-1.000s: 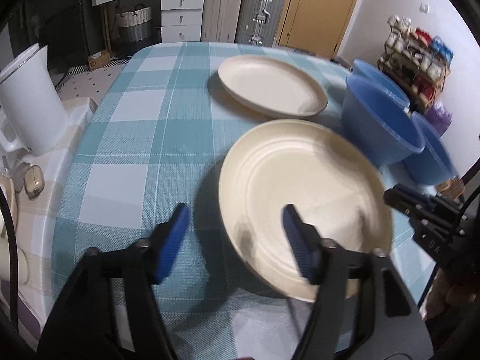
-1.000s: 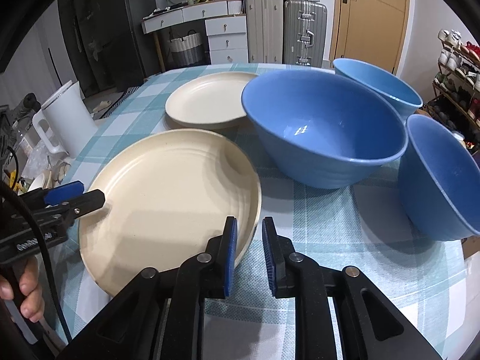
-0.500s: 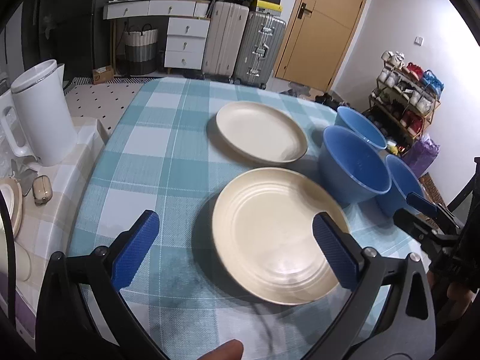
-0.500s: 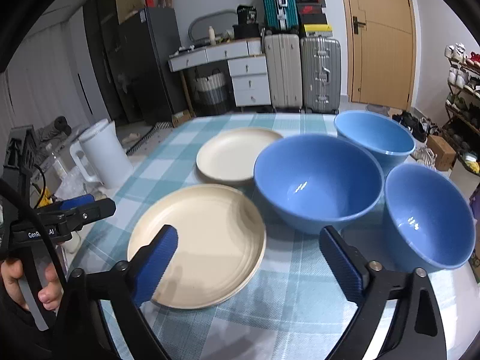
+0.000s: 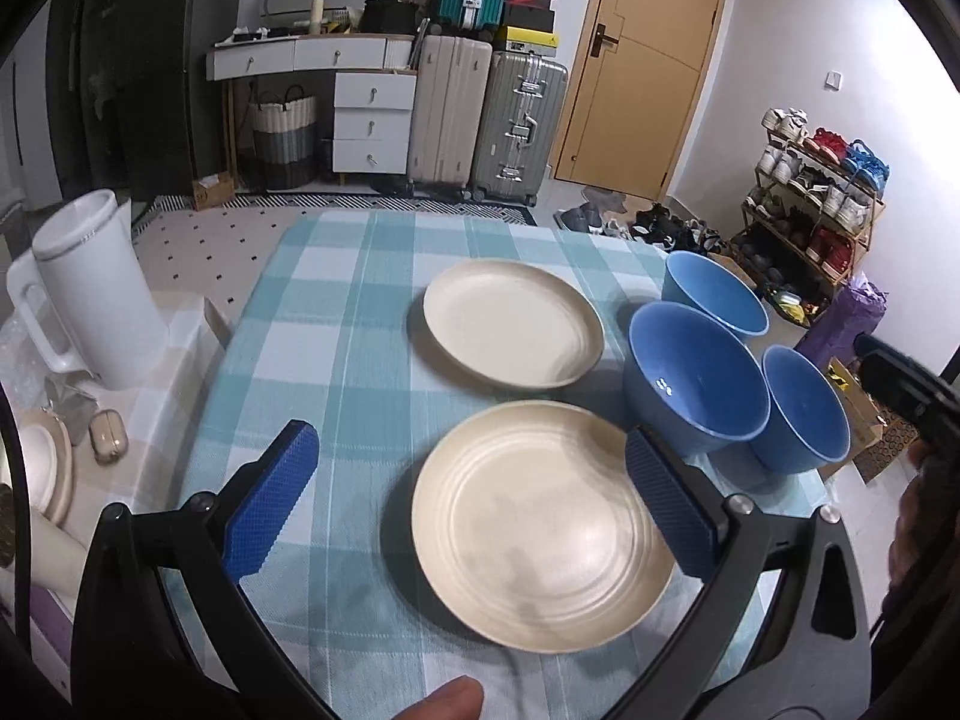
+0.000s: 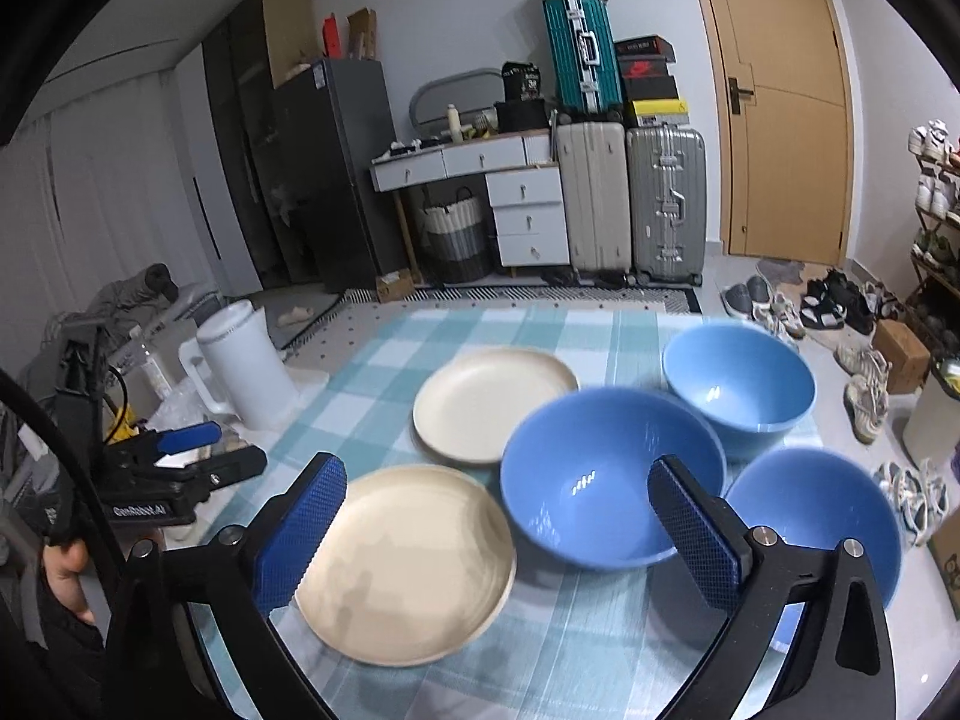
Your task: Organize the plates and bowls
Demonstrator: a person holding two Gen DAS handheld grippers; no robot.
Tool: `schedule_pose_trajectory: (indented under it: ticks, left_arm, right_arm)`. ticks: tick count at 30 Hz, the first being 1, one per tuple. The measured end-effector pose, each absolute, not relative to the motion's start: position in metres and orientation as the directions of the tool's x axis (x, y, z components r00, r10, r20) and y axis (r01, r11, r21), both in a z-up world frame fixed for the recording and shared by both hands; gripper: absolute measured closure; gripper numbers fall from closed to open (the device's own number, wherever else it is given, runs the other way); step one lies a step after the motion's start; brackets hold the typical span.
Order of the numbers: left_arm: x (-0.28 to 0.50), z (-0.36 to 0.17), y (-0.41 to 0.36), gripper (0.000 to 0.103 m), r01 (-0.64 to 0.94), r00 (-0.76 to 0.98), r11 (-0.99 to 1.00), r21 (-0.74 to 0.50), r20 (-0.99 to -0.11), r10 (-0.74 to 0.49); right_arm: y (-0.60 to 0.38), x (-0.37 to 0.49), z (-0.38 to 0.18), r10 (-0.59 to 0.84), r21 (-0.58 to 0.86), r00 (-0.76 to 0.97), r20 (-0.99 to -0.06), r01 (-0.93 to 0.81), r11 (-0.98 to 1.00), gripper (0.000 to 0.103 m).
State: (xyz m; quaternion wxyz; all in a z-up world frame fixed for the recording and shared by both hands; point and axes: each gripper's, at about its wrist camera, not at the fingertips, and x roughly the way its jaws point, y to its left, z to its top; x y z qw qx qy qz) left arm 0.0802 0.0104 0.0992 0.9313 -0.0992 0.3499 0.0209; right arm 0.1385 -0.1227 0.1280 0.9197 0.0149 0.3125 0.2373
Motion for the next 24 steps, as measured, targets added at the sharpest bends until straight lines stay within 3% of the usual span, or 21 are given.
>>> schedule_pose_trajectory:
  ticks: [11, 24]
  left_arm:
    - [0.106, 0.123, 0.023, 0.001, -0.151, 0.755, 0.969, -0.196, -0.655, -0.015]
    - [0.146, 0.13, 0.054, 0.001, -0.209, 0.73, 0.949, -0.236, -0.683, -0.009]
  right_arm:
    - [-0.133, 0.18, 0.178, 0.501, 0.21, 0.673, -0.545, -0.469, 0.858, 0.0]
    - [-0.12, 0.246, 0.197, 0.513, 0.222, 0.621, -0.592, -0.487, 0.845, 0.001]
